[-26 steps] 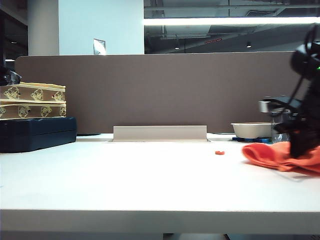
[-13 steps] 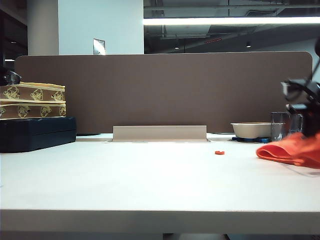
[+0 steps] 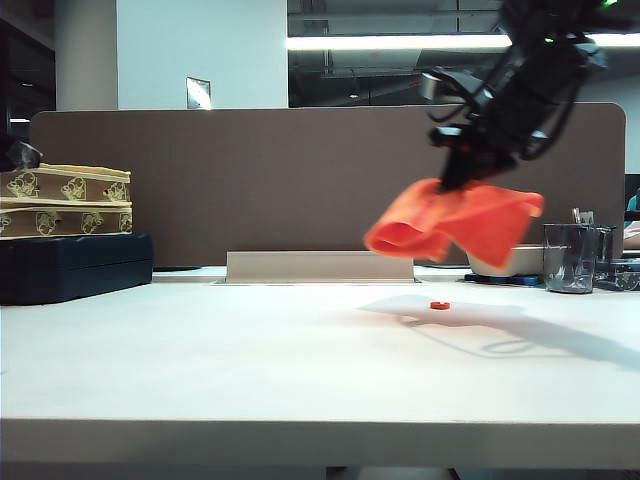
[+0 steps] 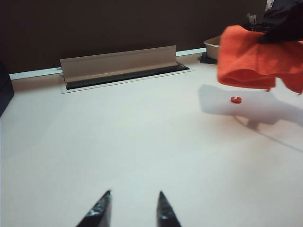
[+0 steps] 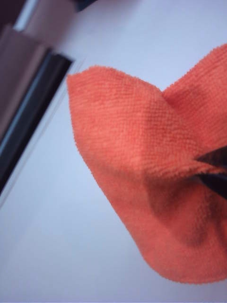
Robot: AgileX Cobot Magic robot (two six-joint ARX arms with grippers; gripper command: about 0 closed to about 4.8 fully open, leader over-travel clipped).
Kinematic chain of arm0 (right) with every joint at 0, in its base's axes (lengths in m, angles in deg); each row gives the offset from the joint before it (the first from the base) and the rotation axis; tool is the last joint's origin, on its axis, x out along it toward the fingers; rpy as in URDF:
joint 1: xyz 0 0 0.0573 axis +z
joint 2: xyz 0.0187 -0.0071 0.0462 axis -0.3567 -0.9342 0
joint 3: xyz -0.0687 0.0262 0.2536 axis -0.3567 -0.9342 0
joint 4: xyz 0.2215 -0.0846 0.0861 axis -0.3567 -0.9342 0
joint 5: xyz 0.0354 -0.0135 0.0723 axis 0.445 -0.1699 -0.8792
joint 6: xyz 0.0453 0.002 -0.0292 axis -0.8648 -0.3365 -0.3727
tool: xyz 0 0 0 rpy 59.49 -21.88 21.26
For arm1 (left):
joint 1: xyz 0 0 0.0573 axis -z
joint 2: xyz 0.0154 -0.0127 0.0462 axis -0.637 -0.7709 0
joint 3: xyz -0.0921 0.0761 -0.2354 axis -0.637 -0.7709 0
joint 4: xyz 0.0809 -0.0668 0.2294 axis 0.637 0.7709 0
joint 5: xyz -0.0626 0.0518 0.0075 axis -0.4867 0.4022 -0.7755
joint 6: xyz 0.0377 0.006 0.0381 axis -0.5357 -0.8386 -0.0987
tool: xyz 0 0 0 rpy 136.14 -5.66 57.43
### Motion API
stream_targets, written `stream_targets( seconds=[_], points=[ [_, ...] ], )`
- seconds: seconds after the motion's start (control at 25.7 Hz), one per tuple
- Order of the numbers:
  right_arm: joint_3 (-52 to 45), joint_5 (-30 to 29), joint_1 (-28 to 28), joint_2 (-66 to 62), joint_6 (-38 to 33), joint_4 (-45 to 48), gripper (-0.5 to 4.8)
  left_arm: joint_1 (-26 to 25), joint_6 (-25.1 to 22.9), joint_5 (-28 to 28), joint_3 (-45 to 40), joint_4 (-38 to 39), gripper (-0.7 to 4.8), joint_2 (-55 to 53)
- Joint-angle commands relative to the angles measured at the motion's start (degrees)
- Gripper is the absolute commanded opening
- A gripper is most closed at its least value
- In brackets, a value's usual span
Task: Use an orange cloth to wipe the letter magnets on the table away for a distance.
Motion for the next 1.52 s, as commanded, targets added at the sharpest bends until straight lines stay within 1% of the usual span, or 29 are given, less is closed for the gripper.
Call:
stream_targets(
  seconds=[0.04,0.08,0.27,0.35,0.51,0.62,0.78,0.86,0.93,1.09,1.25,1.36,1.44,1.52],
  points=[
    [1.49,-0.22,2.97,-1.16,-3.48,6.38,-0.01,0.0,-0.17,0.04,0.24,0.11,1.16,0.04],
    [2.73,-0.42,3.76,-2.67,-4.79,6.45,-0.01,0.0,-0.17,0.04,0.24,0.31,1.16,0.04],
    [6.45,-1.7,5.29,-7.89,-4.98,6.36,-0.01,0.0,-0.2,0.11,0.24,0.77,1.16,0.04],
    [7.06,-1.9,5.35,-9.05,-4.98,6.43,-0.01,-0.02,-0.2,0.13,0.24,1.03,1.15,0.04],
    [8.31,-4.48,6.36,-13.33,-4.96,6.38,-0.01,-0.04,-0.2,0.13,0.22,1.64,1.15,0.04],
    [8.31,-4.42,6.78,-15.82,-4.96,6.08,-0.01,-0.07,-0.22,0.13,0.22,1.62,1.15,0.04],
    [8.28,-0.9,6.64,-17.86,-4.55,4.63,-0.01,-0.07,-0.2,0.13,0.22,1.62,1.15,0.07],
    [8.28,2.47,6.34,-18.23,-2.71,3.3,-0.01,-0.07,-0.2,0.13,0.22,1.6,1.15,0.07],
    [8.26,4.37,5.77,-18.23,-1.6,2.95,-0.01,-0.07,-0.2,0.13,0.22,1.6,1.15,0.07],
    [8.26,10.88,3.91,-18.23,-1.49,0.37,-0.01,-0.07,-0.2,0.11,0.22,1.55,1.15,0.09],
    [8.26,12.61,1.88,-18.23,-1.25,-2.95,-0.01,-0.07,-0.2,0.11,0.22,1.49,1.15,0.09],
    [8.26,12.81,0.15,-18.23,-1.25,-5.14,-0.01,-0.07,-0.2,0.11,0.22,1.49,1.15,0.09],
    [8.26,14.29,-1.75,-18.23,-1.25,-6.97,-0.01,-0.07,-0.2,0.09,0.24,1.44,1.15,0.09],
    [8.26,14.23,-4.0,-18.23,-1.25,-8.28,-0.01,-0.07,-0.2,0.11,0.24,1.44,1.15,0.11]
  ],
)
